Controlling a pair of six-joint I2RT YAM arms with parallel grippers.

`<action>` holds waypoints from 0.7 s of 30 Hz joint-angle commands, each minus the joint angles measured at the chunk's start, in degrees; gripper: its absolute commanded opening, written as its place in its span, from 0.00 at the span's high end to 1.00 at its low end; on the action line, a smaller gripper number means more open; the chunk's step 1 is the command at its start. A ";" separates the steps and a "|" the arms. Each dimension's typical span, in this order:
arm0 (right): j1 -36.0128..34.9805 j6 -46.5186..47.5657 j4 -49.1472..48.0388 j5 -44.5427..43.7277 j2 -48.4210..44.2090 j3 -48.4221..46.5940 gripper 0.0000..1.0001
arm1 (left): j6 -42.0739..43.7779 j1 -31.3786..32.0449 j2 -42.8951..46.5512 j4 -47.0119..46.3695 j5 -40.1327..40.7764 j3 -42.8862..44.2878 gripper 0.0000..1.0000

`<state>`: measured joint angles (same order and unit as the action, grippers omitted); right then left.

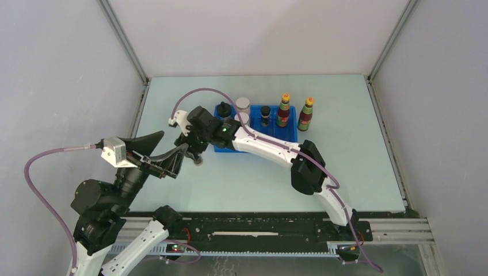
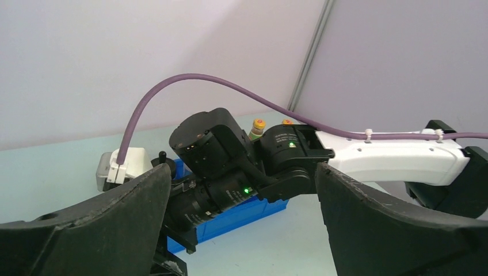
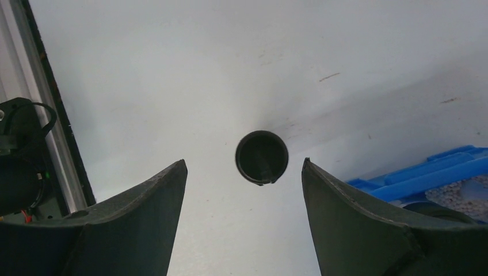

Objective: Organize the condiment bottles
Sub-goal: Pick up the bottle from the center of the board.

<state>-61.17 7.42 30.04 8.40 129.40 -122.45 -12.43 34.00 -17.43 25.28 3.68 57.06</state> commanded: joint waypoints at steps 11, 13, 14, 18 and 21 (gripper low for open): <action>2.28 -0.80 2.35 1.53 4.73 -6.22 0.18 | 1.36 0.10 -0.93 -3.22 -2.80 -1.05 0.00; 2.44 -0.95 2.25 2.07 5.00 -6.22 0.18 | 1.35 0.06 -1.06 -3.29 -2.93 -1.11 0.00; 2.45 -1.00 2.27 2.18 5.10 -6.25 0.18 | 1.37 0.10 -1.07 -3.38 -2.97 -1.13 0.00; 2.54 -1.26 2.31 2.73 5.40 -6.26 0.18 | 1.26 0.09 -1.21 -3.45 -2.98 -1.30 0.00; 2.54 -1.37 2.47 2.98 5.64 -6.14 0.18 | 1.13 0.09 -1.29 -3.56 -2.98 -1.41 0.00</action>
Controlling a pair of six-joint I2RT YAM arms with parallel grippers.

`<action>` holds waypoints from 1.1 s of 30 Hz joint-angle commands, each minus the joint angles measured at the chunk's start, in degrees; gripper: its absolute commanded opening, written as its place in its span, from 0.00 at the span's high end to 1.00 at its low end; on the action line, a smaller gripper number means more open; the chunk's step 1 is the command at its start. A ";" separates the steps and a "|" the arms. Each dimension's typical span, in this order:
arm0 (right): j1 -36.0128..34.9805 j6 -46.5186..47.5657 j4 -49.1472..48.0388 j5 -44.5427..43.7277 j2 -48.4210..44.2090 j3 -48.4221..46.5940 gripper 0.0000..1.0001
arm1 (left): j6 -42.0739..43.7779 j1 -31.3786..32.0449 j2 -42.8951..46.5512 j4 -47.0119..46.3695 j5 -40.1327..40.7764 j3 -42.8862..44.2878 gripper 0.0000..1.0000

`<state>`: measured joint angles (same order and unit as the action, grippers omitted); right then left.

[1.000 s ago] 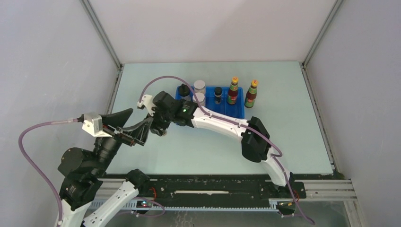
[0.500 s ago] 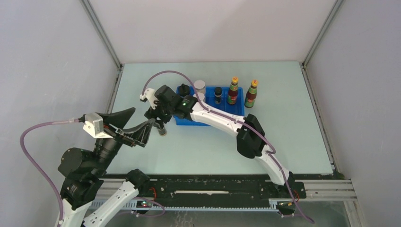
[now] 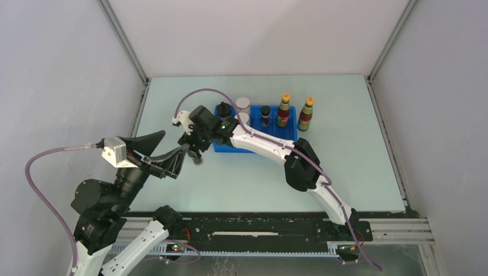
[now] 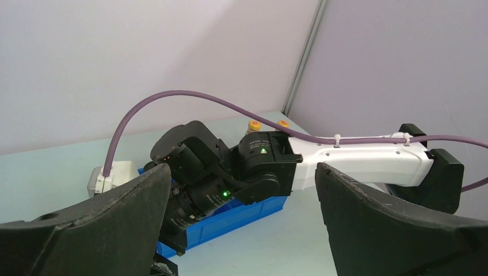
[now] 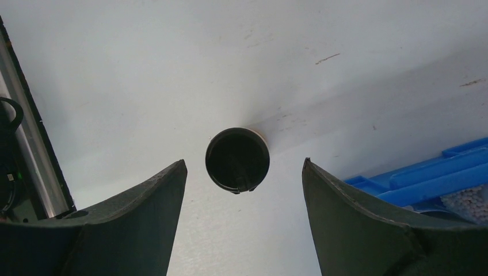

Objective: Organize the condiment bottles
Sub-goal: Pick up the bottle from the center of the board.

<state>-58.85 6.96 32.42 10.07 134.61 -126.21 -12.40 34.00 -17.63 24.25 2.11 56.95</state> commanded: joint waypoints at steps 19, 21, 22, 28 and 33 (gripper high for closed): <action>0.23 -1.16 0.14 3.32 1.69 -1.95 0.22 | 1.42 0.10 -0.95 -3.15 -1.49 -2.04 0.00; 0.23 -1.23 0.30 3.62 1.95 -2.19 0.24 | 1.48 0.10 -0.84 -3.13 -1.48 -2.18 0.00; 0.23 -1.17 0.37 3.69 2.09 -2.30 0.24 | 1.50 0.10 -0.87 -3.19 -1.42 -2.26 0.00; 0.23 -1.16 1.01 4.55 2.91 -3.11 0.27 | 1.60 0.10 -0.76 -3.25 -1.41 -2.38 0.00; 0.23 -1.00 1.34 4.96 3.43 -3.97 0.28 | 1.68 0.10 -0.54 -3.24 -1.47 -2.60 0.00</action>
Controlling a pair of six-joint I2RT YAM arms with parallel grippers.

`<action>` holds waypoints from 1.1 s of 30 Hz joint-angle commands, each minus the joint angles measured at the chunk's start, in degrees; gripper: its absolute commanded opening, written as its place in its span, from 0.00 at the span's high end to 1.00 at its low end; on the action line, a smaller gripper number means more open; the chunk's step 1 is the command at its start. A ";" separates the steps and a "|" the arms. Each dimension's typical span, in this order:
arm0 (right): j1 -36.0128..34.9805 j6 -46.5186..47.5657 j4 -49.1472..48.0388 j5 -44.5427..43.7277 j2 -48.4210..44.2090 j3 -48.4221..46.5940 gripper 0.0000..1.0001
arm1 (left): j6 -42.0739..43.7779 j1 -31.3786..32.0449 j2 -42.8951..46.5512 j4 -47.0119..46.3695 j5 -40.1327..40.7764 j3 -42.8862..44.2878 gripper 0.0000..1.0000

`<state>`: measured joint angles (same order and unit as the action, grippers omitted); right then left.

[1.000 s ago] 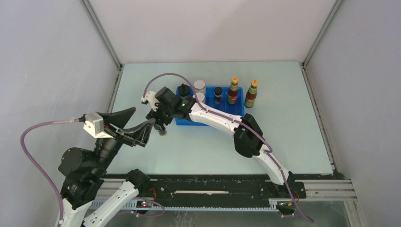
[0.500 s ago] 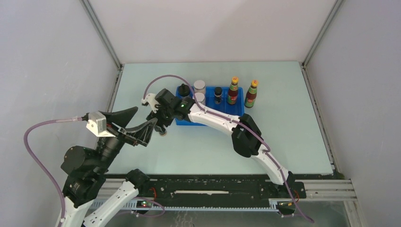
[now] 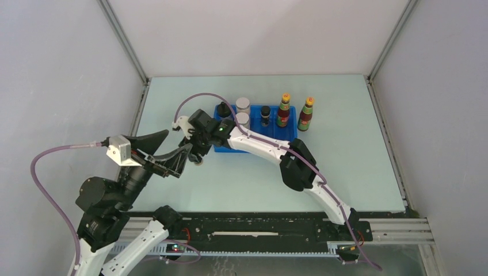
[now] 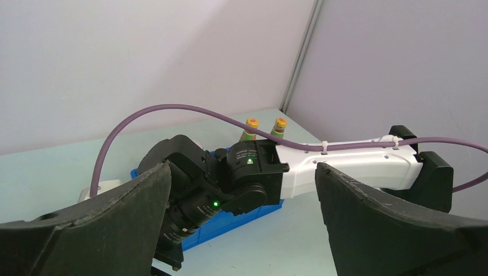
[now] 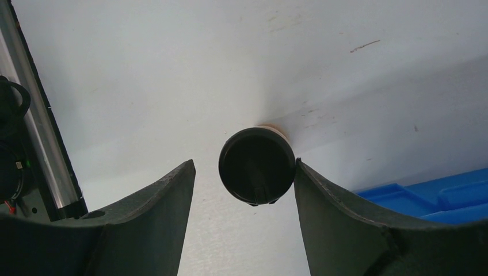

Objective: Organize the condiment bottles
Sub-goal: Pick up the bottle from the center of the board.

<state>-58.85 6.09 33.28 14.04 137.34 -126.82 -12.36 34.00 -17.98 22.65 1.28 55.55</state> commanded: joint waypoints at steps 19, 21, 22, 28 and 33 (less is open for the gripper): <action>0.14 0.42 1.82 1.51 2.44 -6.56 0.35 | 1.64 0.05 0.13 -1.65 -0.84 -1.35 0.00; 0.18 0.41 1.83 1.51 2.54 -6.68 0.38 | 1.64 0.06 0.15 -1.54 -0.84 -1.39 0.00; 0.22 0.35 1.85 1.51 2.62 -6.76 0.39 | 1.64 0.09 0.16 -1.59 -0.84 -1.35 0.00; 0.31 0.25 1.88 1.24 2.84 -7.12 0.49 | 1.64 0.10 0.40 -1.56 -0.84 -1.44 0.00; 0.31 0.24 1.96 0.75 2.91 -7.46 0.57 | 1.64 0.10 0.54 -1.53 -0.84 -1.33 0.00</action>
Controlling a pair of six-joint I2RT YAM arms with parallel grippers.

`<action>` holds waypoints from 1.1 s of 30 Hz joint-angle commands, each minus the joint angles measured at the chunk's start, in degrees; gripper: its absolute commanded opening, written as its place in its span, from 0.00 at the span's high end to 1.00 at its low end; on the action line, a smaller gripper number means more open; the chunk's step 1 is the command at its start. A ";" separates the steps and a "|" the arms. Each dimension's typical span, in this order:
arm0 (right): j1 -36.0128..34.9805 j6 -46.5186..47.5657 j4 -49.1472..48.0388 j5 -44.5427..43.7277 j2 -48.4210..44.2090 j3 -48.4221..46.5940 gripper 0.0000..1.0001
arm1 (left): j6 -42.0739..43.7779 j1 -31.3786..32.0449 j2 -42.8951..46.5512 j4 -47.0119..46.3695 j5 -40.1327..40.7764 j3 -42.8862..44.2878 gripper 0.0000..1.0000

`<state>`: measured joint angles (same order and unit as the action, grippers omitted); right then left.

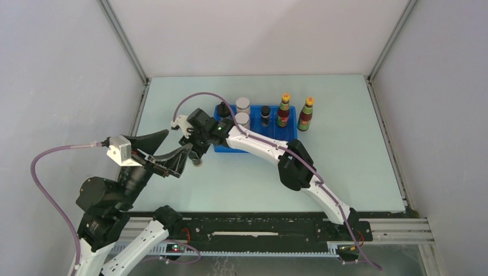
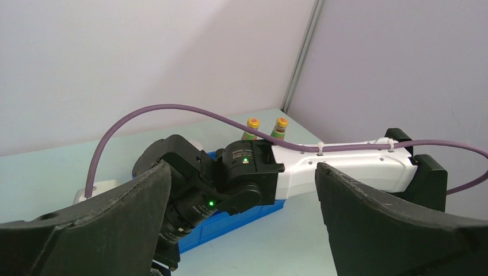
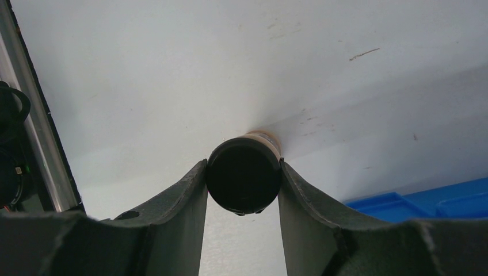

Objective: Organize the condiment bottles
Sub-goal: Pick up the bottle from the center of the board.

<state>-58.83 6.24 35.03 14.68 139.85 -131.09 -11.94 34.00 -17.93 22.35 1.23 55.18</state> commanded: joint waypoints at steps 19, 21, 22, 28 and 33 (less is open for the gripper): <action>-0.59 1.12 -0.72 -4.48 -2.82 -1.55 1.00 | 1.48 0.10 0.55 -1.25 -0.47 0.02 0.00; -0.67 1.19 -0.75 -4.56 -3.48 -1.39 1.00 | 1.55 0.08 0.73 -1.18 -0.13 0.19 0.00; -0.73 1.23 -0.75 -4.69 -3.83 -1.30 1.00 | 1.57 0.10 0.73 -1.24 -0.03 0.29 0.00; -0.85 1.02 -1.30 -5.16 -7.17 0.20 1.00 | 1.66 0.10 0.84 -0.61 0.84 1.76 0.00; -1.26 0.64 -1.24 -6.15 -10.17 1.59 1.00 | 1.49 0.06 1.36 -0.01 1.74 2.79 0.00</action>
<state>-59.44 6.55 35.11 10.09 136.59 -129.73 -11.53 34.00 -17.39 22.44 1.78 55.31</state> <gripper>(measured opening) 0.516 0.996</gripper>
